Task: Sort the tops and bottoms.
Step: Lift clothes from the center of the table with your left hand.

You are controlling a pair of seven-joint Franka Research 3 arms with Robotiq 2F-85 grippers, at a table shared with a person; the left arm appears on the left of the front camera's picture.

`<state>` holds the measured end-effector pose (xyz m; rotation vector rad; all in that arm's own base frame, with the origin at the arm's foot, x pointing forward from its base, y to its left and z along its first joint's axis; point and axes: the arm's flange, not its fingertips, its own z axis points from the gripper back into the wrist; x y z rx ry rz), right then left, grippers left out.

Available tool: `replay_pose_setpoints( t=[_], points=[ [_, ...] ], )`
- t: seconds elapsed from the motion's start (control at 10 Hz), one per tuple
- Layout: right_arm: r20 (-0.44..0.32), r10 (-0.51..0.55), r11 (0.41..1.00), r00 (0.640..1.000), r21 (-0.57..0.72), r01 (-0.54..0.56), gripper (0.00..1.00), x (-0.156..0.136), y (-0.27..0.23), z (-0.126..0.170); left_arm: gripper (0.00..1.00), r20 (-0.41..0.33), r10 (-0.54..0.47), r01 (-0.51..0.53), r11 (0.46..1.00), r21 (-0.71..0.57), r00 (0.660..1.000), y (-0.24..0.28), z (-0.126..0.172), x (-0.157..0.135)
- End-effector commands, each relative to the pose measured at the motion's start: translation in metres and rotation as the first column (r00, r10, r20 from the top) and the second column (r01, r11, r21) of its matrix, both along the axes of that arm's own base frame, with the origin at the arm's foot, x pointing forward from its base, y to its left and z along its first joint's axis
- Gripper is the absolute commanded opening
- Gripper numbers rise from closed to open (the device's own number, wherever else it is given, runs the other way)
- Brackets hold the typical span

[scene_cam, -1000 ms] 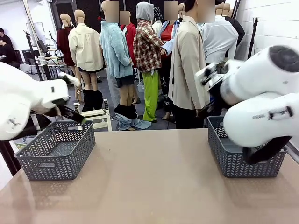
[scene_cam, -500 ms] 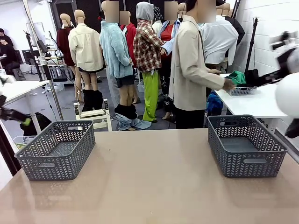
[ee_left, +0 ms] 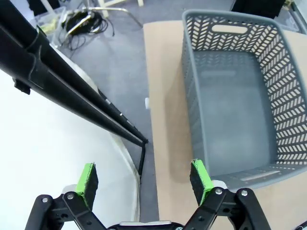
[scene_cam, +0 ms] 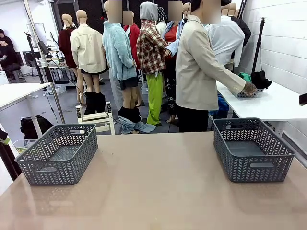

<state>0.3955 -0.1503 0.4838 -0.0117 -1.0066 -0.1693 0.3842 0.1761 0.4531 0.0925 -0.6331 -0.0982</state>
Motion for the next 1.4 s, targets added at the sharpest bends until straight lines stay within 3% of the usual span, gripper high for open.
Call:
replay_pose_setpoints(
  t=[0.0,1.3],
  points=[
    [0.002,-0.001,0.999,1.0,-0.04,0.001,1.0,-0.0063,0.0068,0.0177,1.0,0.021,-0.009,0.009,1.0,-0.005,1.0,-0.0042,0.0056,-0.0063],
    [0.002,-0.001,0.999,1.0,-0.04,0.001,1.0,-0.0063,0.0068,0.0177,1.0,0.021,-0.009,0.009,1.0,-0.005,1.0,-0.0042,0.0056,-0.0063]
  ],
)
